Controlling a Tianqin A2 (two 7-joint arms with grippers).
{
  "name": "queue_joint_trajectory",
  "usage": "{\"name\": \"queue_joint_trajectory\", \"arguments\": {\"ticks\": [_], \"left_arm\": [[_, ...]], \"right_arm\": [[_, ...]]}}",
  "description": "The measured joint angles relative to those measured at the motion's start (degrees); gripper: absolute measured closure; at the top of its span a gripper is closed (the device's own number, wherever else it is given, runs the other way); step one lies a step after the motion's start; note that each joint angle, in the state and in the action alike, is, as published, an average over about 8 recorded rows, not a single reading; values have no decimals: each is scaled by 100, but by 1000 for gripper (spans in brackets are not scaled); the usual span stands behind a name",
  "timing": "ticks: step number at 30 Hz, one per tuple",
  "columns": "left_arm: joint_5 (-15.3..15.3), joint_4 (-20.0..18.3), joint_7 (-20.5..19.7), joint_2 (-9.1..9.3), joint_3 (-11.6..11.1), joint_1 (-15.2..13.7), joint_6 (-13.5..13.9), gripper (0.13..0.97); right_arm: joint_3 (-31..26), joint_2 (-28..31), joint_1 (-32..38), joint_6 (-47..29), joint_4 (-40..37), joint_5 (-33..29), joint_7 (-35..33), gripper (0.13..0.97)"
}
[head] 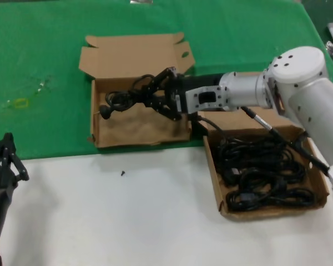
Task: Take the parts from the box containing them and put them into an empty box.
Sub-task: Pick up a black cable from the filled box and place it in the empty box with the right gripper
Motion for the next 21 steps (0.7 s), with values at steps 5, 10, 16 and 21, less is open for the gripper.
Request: {"name": "queue_joint_trajectory", "arguments": {"ticks": [5, 10, 16, 21], "left_arm": [[0, 0, 0, 0, 0, 0, 0, 954], [0, 0, 0, 0, 0, 0, 0, 954], [0, 0, 0, 0, 0, 0, 0, 954], [0, 0, 0, 0, 0, 0, 0, 954]], "right_arm": [[253, -269, 361, 163, -1052, 152, -808, 881], [474, -418, 563, 324, -1692, 268, -1349, 881], [684, -498, 632, 474, -2036, 360, -1754, 857], [793, -532, 630, 520, -2135, 383, -1917, 817]]}}
